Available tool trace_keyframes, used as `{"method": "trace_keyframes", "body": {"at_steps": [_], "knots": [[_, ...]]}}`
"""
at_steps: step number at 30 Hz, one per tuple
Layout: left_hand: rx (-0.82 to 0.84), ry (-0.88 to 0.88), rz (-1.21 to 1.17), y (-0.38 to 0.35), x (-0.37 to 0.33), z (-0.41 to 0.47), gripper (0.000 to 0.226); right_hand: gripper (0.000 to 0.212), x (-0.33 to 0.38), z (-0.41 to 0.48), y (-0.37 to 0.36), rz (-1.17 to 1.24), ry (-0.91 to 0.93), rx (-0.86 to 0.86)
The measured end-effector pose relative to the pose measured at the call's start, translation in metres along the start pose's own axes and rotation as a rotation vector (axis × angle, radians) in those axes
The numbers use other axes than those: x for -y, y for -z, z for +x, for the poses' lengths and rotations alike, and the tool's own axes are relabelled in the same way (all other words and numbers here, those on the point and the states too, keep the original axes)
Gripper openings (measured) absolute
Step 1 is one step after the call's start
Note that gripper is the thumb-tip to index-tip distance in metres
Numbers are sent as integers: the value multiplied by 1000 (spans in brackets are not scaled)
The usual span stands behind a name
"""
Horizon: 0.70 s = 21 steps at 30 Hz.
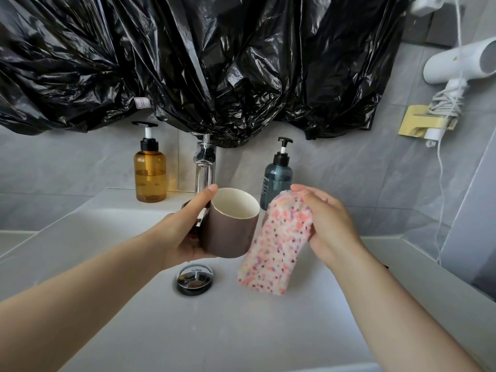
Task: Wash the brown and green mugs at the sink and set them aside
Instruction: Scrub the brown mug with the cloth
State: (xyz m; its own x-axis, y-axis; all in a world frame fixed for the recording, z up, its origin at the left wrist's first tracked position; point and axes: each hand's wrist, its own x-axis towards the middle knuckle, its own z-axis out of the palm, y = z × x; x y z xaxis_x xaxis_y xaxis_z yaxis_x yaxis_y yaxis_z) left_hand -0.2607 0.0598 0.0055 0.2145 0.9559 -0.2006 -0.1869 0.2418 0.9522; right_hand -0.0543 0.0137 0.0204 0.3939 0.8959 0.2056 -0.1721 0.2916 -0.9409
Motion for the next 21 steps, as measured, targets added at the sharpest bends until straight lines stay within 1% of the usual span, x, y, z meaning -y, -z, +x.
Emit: {"method": "trace_keyframes", "body": {"at_steps": [2,4,6,9,13,15,18,21], "knots": [[8,-2,-27,-1,-2,-1,56,22,3,2,0,169,-48,13],[23,-16,-50,-2,-2,-2,52,18,6,2,-1,302,-72,97],[57,-22,-60,-4,0,-2,49,21,9,-1,-5,361,-71,199],[99,-27,-55,-7,4,-1,50,37,8,-5,-11,362,2,273],[139,-4,-11,-9,5,-3,50,45,4,-9,-14,311,82,277],[152,24,-3,-9,5,-5,52,43,4,-10,-14,302,95,269],[176,6,13,-8,5,-5,55,38,5,-11,-14,276,136,242],[218,-10,4,-10,5,-7,54,25,5,-13,-15,256,175,217]]}}
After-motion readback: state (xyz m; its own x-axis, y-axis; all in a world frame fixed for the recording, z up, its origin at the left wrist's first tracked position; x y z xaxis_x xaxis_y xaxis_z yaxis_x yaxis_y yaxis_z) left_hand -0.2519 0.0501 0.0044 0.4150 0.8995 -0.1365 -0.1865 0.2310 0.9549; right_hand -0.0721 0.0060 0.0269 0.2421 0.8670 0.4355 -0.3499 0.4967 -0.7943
